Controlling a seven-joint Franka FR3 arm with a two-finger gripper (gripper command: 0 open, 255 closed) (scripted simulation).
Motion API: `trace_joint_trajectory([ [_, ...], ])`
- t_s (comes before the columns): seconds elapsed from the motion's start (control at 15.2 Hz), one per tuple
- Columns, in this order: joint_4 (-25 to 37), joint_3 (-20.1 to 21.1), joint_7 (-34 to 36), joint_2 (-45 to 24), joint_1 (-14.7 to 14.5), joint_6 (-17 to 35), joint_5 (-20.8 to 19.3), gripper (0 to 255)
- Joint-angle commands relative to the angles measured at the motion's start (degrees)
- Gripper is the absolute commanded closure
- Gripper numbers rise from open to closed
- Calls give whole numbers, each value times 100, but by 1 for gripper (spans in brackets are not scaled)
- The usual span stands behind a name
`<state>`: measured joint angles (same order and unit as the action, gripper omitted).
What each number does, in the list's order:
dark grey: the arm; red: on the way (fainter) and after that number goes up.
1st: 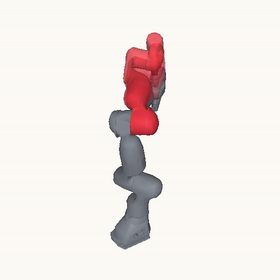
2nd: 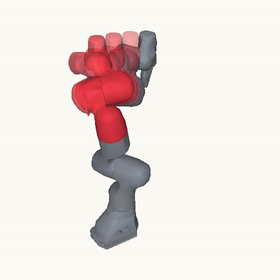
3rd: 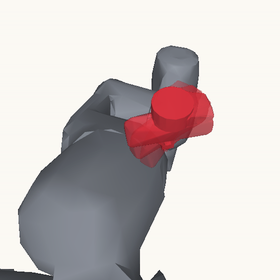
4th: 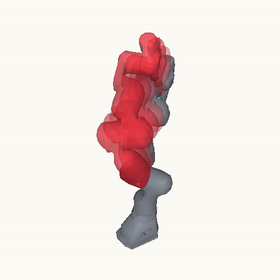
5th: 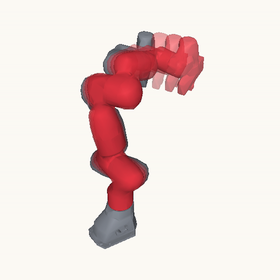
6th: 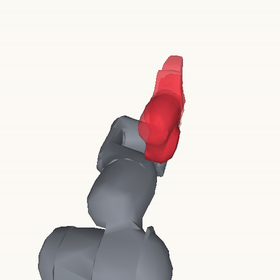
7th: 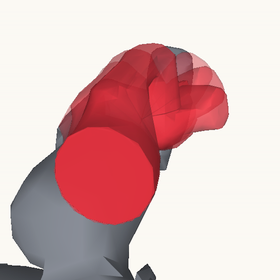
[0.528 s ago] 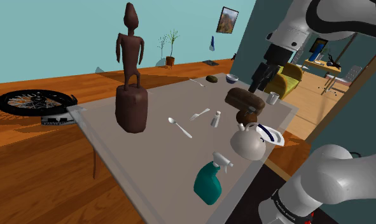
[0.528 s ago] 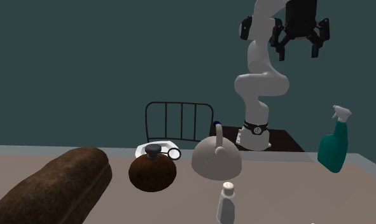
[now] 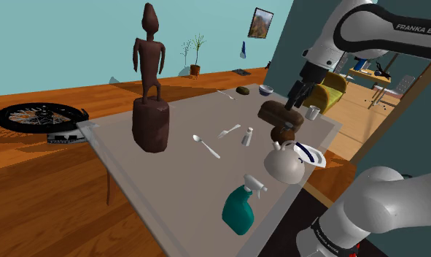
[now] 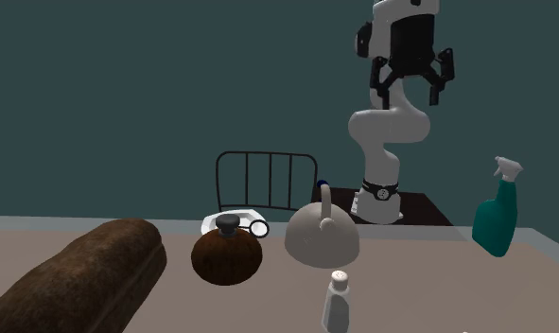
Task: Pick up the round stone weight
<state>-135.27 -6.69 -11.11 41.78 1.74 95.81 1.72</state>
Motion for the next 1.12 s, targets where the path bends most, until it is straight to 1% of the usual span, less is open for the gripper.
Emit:
trace_joint_trajectory([
  [0.0,-8,-214,-254,-186,66,179,-124,0],
  [0.33,32,-752,-876,-775,203,690,-361,0],
  [0.59,192,-1184,-1383,-1360,274,1089,-455,0],
  [0.86,464,-1612,-1917,-2037,309,1459,-431,0],
  [1.06,742,-1921,-2349,-2604,324,1704,-312,0],
])
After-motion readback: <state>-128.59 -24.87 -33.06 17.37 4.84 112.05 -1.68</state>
